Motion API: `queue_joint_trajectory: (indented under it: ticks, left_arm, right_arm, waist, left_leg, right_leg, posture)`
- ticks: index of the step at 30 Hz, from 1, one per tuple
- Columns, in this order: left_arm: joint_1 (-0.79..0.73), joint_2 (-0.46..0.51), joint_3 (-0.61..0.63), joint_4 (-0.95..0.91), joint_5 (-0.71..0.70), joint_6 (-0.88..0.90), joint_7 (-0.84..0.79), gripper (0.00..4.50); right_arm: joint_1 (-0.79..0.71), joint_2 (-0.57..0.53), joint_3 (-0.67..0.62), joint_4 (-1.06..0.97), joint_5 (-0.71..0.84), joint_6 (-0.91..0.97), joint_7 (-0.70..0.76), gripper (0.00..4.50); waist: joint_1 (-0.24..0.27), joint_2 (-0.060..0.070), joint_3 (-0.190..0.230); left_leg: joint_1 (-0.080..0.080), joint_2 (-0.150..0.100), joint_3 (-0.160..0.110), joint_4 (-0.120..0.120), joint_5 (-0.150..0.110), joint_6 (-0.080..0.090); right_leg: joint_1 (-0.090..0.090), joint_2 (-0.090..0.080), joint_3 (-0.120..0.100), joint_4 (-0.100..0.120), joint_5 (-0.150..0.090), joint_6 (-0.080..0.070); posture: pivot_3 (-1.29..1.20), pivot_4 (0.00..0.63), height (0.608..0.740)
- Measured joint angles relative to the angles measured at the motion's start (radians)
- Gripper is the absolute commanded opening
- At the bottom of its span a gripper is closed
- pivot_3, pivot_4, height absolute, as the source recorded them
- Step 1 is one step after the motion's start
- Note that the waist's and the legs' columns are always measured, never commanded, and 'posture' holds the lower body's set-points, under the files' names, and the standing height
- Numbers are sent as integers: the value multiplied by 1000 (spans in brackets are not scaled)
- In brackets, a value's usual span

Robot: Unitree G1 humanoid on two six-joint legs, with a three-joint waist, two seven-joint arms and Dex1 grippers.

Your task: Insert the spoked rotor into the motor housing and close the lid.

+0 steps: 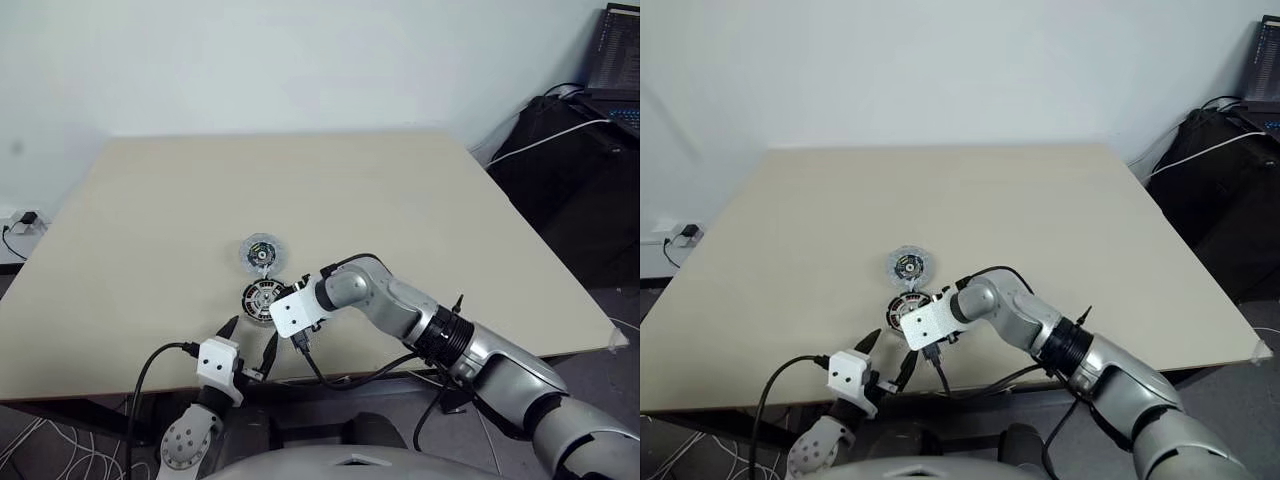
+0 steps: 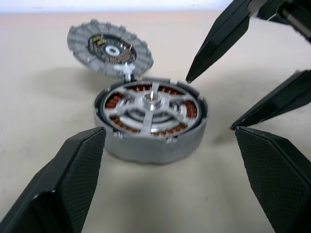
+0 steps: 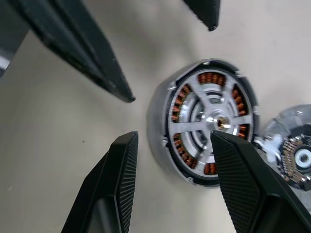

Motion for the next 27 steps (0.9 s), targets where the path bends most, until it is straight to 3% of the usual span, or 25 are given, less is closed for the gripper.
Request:
queue_joint_trajectory:
  ticks: [19, 22, 27]
  left_arm:
    - [-12, -18, 1, 47, 2, -54, 2, 4500]
    - [-12, -18, 1, 50, 2, -56, 2, 4500]
    - [-16, -17, 2, 74, 2, -62, 2, 4500]
  right_arm:
    - [-27, 71, -16, 217, -94, -105, 4, 2536]
    - [-33, 73, -21, 230, -102, -109, 9, 1921]
    - [-45, 81, -40, 238, -110, -127, 19, 343]
  waist:
    - [-1, 0, 0]
    - [-1, 0, 0]
    - [-1, 0, 0]
  left_leg:
    - [0, 0, 0, 1, 0, 0]
    - [0, 0, 0, 1, 0, 0]
    - [0, 0, 0, 1, 0, 0]
  right_leg:
    - [-1, 0, 0, 3, 0, 0]
    - [-1, 0, 0, 3, 0, 0]
    - [-1, 0, 0, 3, 0, 0]
  posture:
    - [0, 0, 740]
    - [0, 0, 740]
    - [0, 0, 740]
